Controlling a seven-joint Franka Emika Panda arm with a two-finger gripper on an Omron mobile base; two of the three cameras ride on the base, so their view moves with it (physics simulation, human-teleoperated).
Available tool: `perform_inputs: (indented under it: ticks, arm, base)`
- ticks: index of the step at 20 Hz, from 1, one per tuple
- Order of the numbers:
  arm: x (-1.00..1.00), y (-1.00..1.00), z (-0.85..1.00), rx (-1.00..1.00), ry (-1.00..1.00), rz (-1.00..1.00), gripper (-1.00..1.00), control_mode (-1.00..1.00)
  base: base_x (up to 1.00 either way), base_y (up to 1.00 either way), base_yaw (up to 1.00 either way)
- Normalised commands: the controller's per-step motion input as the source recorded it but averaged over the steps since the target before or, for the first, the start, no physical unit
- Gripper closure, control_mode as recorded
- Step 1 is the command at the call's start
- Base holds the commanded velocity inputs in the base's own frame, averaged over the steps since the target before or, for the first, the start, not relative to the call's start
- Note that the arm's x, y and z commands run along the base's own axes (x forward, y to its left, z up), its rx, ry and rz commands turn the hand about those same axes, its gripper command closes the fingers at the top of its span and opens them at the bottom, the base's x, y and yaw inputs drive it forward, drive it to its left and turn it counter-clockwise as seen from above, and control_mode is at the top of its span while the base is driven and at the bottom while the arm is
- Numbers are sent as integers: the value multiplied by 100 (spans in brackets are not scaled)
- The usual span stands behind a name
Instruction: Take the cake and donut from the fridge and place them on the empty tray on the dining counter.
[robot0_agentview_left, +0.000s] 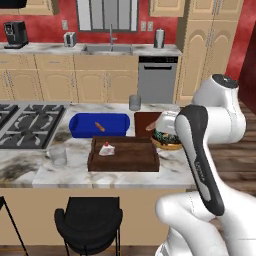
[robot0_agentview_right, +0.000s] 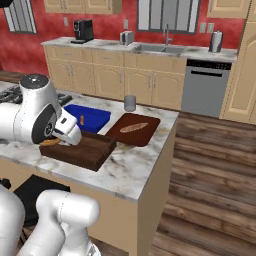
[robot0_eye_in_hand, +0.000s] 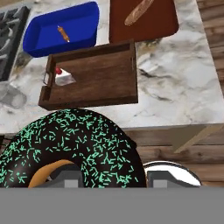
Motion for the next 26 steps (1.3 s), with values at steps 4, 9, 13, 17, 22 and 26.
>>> perform_inputs:
  ticks: [4, 9, 13, 17, 22, 26]
  arm:
    - [67, 31, -87, 0, 15, 1, 100, -100]
    - [80, 0, -62, 0, 22, 0, 100, -100]
    - [78, 0, -62, 0, 18, 0, 100, -100]
    - [61, 8, -56, 0, 2, 0, 100, -100]
    - [56, 4, -43, 0, 2, 0, 100, -100]
    - [50, 9, -34, 0, 0, 0, 100, -100]
  base:
    - [0, 0, 0]
    - [0, 0, 0]
    - [0, 0, 0]
    - [0, 0, 0]
    - [0, 0, 0]
    - [0, 0, 0]
